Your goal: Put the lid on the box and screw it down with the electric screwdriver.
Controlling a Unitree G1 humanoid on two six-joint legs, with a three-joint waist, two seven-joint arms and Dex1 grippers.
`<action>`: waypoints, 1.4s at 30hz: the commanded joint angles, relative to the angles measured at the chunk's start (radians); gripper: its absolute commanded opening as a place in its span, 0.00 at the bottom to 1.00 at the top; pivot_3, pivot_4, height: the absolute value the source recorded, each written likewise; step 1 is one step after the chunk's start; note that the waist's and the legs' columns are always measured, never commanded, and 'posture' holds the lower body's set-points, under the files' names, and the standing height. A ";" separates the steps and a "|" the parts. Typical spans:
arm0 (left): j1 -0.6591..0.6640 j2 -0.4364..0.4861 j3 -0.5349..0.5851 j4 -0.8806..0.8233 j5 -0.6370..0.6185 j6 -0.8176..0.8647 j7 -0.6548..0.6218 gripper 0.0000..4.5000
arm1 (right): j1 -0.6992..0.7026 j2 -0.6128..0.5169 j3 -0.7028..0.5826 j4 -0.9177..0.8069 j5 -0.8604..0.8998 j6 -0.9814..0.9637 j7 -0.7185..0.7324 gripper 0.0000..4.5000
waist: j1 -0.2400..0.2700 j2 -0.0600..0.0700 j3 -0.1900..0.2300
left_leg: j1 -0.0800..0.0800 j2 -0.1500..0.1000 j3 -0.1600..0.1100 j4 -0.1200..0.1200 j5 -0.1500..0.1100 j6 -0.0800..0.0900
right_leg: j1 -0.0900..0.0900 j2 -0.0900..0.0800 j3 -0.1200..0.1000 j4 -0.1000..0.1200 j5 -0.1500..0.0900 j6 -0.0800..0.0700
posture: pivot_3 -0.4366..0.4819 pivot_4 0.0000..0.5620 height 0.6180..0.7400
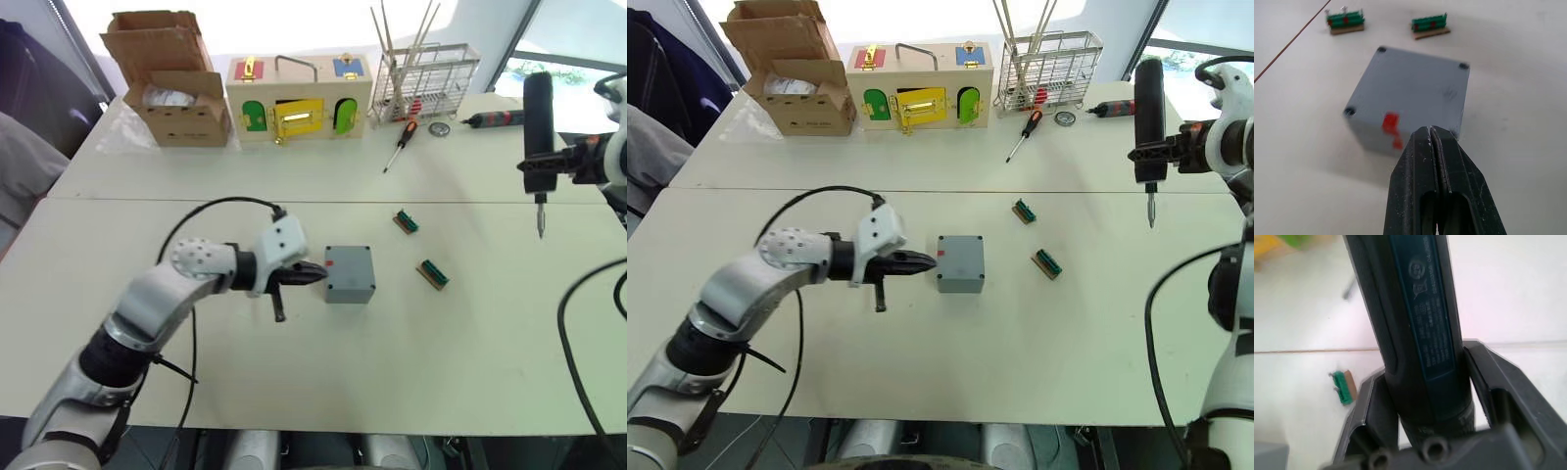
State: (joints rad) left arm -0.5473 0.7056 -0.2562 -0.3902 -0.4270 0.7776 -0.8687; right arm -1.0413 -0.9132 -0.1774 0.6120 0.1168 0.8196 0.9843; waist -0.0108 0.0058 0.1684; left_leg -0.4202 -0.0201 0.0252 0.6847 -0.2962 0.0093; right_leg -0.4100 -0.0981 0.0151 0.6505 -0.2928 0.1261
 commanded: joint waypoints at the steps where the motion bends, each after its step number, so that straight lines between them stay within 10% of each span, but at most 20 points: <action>1: -0.039 0.019 0.026 -0.013 -0.004 -0.012 -0.036 0.00 | 0.146 0.172 -0.300 -0.475 0.185 -0.077 -0.181 0.41 | -0.003 0.000 0.000 | 0.000 0.000 0.001 0.000 0.000 0.000 | 0.000 0.000 0.001 0.001 0.000 0.000 | 0.48 0.27 1.00; 11: -0.121 -0.094 0.008 0.068 -0.018 0.005 -0.052 0.00 | 0.426 0.665 -0.321 -1.061 0.536 0.018 -0.487 0.41 | -0.001 0.001 -0.001 | -0.003 -0.001 -0.003 0.002 0.000 0.000 | -0.004 0.001 0.000 0.007 0.000 0.000 | 0.48 0.27 1.00; 42: -0.143 -0.260 -0.176 0.330 0.165 -0.134 -0.137 0.00 | 0.670 0.560 -0.086 -1.061 0.516 -0.203 -0.500 0.41 | -0.001 0.000 -0.001 | 0.001 -0.001 -0.003 0.001 0.000 0.000 | -0.003 0.001 0.000 0.011 0.000 0.000 | 0.48 0.27 1.00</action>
State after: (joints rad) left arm -0.7021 0.4377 -0.4015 -0.0605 -0.2835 0.6394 -0.9948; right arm -0.3611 -0.3443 -0.2508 -0.4237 0.6245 0.6620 0.4853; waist -0.0120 0.0059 0.1674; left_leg -0.4194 -0.0214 0.0218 0.6855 -0.2958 0.0091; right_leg -0.4131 -0.0973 0.0153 0.6617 -0.2927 0.1265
